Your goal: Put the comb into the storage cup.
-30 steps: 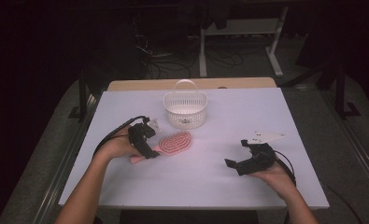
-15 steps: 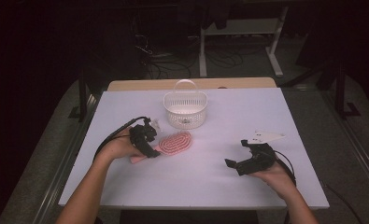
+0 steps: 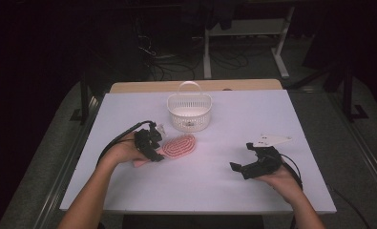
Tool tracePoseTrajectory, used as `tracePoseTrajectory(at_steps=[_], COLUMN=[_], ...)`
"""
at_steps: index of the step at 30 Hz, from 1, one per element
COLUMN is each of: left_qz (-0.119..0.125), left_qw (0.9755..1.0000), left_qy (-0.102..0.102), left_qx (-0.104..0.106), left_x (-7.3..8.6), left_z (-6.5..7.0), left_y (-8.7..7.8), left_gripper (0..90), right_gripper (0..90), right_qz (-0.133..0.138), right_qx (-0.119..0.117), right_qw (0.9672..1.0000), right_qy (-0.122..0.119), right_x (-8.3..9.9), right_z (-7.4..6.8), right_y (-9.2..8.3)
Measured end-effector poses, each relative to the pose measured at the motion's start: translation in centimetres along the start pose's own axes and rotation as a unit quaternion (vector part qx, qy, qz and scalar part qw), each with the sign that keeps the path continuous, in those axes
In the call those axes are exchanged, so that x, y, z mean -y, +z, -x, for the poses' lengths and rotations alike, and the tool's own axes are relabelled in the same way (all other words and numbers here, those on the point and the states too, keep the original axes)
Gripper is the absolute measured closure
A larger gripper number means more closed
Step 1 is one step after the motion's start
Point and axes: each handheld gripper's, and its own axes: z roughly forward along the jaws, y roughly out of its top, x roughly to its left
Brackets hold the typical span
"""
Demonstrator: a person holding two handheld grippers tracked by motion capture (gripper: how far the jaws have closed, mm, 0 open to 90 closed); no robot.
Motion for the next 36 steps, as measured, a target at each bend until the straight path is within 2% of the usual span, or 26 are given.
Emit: tracePoseTrajectory(at_steps=[8, 20, 30, 36], left_qz=[-0.009, -0.027, -0.034, -0.035], left_qw=[0.9999, 0.9996, 0.9993, 0.9993], left_qy=[0.004, 0.007, -0.010, -0.009], left_qx=[0.004, 0.002, 0.008, 0.012], left_x=[-0.4, -0.9, -1.1, -1.1], left_z=[0.1, 0.3, 0.0, -0.2], left_y=[0.1, 0.5, 0.6, 0.6], left_gripper=[54.4, 59.2, 63.4, 65.6], right_gripper=[0.0, 0.0, 0.0, 0.0], right_qz=[0.000, 0.000, -0.001, -0.002], right_qx=[0.000, 0.000, 0.000, 0.000], right_qw=[1.0000, 1.0000, 1.0000, 1.0000], right_qy=[0.000, -0.001, -0.002, -0.002], right_x=[0.0, 0.0, 0.0, 0.0], right_z=[0.0, 0.0, -0.1, -0.1], right_y=[0.0, 0.0, 0.1, 0.1])
